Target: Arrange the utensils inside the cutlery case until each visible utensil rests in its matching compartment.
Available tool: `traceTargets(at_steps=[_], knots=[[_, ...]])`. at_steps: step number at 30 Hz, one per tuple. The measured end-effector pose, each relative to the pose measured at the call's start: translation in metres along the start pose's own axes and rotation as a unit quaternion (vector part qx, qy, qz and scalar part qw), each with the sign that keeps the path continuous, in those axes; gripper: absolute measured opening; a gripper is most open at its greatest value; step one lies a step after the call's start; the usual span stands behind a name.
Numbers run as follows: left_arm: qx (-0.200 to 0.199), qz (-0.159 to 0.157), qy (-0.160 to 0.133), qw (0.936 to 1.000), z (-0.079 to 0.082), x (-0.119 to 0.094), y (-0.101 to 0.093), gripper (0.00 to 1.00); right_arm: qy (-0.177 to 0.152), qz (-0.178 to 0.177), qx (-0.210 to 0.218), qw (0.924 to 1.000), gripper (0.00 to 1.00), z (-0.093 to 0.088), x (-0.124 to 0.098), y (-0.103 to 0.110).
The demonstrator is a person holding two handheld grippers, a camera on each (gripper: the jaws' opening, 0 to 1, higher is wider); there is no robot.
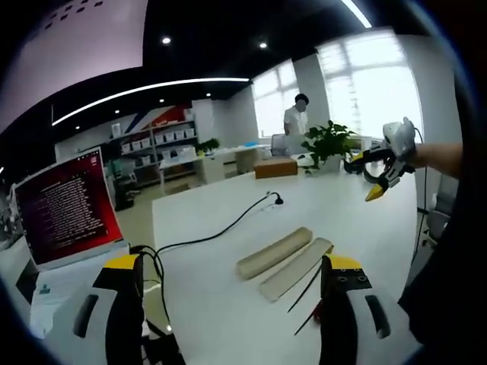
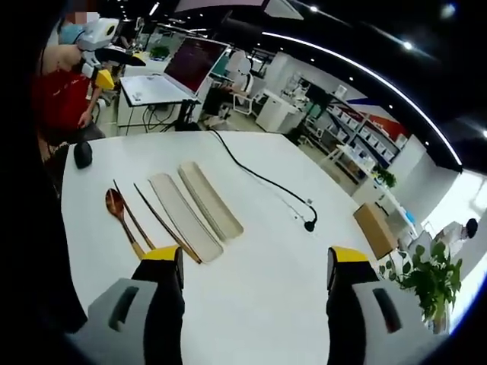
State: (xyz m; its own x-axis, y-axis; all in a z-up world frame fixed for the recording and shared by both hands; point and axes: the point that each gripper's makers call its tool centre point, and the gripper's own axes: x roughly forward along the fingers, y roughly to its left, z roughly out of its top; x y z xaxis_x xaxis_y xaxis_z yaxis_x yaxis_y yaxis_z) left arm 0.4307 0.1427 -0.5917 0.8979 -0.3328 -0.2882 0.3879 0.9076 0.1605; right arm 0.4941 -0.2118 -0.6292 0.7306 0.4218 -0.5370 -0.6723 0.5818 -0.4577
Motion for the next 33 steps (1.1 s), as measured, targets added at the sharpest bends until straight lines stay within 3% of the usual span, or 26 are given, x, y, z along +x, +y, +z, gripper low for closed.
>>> traceTargets(at_steps=[8,11,33], knots=[[-0.003,0.007,0.002,1.0,-0.004,-0.005,0.003,1.0,0.006,0.008,-0.014,0.9998,0.73,0.004,0.003,0.001],[-0.004,0.006,0.004,1.0,-0.005,-0.006,0.003,1.0,0.01,0.013,-0.024,0.9996,0.68,0.005,0.004,0.002],[-0.012,0.015,0.014,0.9997,-0.019,-0.012,0.005,0.99,0.027,0.04,-0.051,0.9975,0.67,0.004,0.013,0.015]])
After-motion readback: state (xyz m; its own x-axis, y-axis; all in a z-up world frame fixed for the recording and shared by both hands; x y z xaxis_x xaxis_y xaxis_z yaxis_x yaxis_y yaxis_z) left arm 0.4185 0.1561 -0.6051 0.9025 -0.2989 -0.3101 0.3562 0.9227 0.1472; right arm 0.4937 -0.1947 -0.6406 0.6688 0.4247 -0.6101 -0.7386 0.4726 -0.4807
